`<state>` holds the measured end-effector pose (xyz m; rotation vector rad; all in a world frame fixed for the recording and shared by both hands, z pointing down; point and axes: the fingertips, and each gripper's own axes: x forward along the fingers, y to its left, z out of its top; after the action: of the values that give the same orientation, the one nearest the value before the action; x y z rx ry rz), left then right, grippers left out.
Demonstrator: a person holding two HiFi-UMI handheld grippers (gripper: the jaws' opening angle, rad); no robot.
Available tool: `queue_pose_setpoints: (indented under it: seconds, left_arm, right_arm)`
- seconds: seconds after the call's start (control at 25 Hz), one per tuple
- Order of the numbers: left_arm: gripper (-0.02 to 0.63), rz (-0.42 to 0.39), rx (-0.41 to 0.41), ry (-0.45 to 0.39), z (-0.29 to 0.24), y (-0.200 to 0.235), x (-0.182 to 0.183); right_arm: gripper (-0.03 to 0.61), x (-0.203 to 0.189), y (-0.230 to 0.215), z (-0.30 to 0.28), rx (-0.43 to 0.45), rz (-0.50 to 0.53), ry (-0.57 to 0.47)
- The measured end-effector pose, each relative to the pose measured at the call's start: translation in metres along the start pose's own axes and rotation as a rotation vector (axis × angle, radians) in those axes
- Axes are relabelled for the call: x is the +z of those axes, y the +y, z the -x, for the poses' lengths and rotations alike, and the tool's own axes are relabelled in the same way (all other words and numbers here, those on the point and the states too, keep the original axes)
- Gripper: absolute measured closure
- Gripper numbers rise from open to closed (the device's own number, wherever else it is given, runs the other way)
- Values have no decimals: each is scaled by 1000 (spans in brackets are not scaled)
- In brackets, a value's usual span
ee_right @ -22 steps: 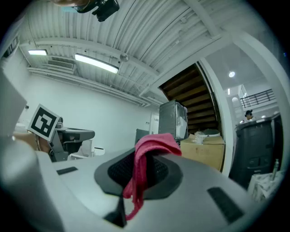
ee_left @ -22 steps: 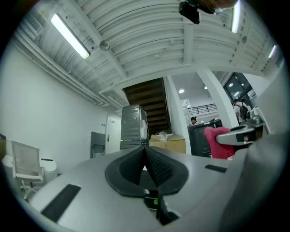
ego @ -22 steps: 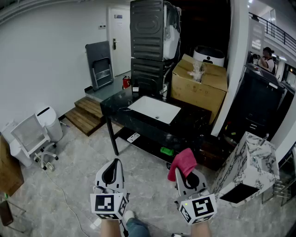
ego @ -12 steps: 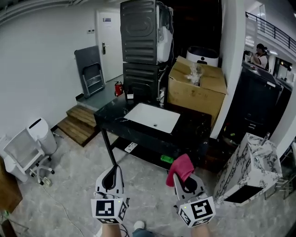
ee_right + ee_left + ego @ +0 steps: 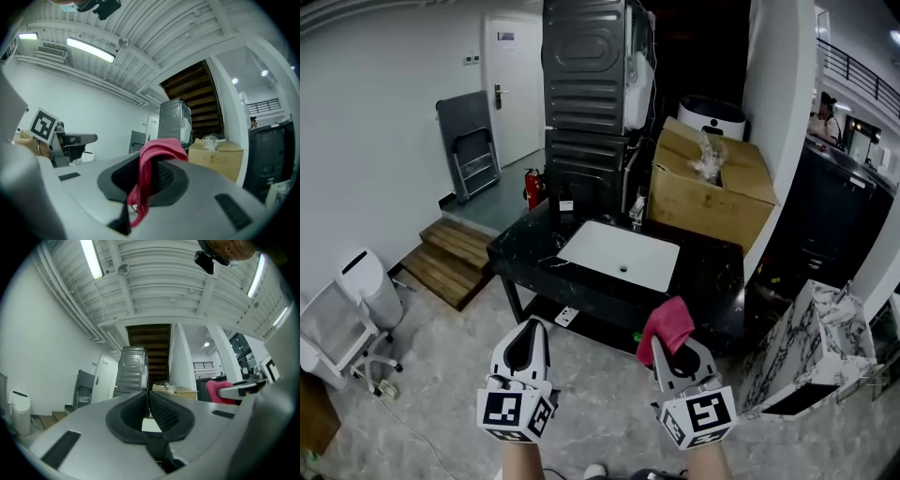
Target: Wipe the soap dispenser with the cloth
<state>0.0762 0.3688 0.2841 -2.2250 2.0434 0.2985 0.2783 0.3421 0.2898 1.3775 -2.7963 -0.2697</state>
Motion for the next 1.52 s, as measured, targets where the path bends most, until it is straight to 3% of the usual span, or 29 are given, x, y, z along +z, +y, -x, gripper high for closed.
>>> queue_pose_setpoints:
  seconds: [0.44, 0.56, 0.76, 1.04, 1.24, 1.52]
  left_arm:
    - [600, 84, -28, -167, -44, 52, -1]
    - [600, 114, -49, -157, -73, 69, -11]
    - [600, 86, -28, -128, -142, 108, -30]
    - [601, 18, -25, 50, -273, 165, -71]
    - [601, 152, -35, 10, -345, 196, -81]
    - [600, 129, -85, 41, -408, 214, -113]
  right_arm:
    - [531, -26, -2, -97, 48, -5, 27]
    - [531, -36, -10, -132, 58, -16, 28]
    - [531, -53, -35, -205, 57, -53, 32]
    - [531, -60, -77, -329, 40, -91, 26]
    - [531, -69, -107, -402, 26, -115, 28]
    - [532, -93, -123, -456, 49, -133, 82]
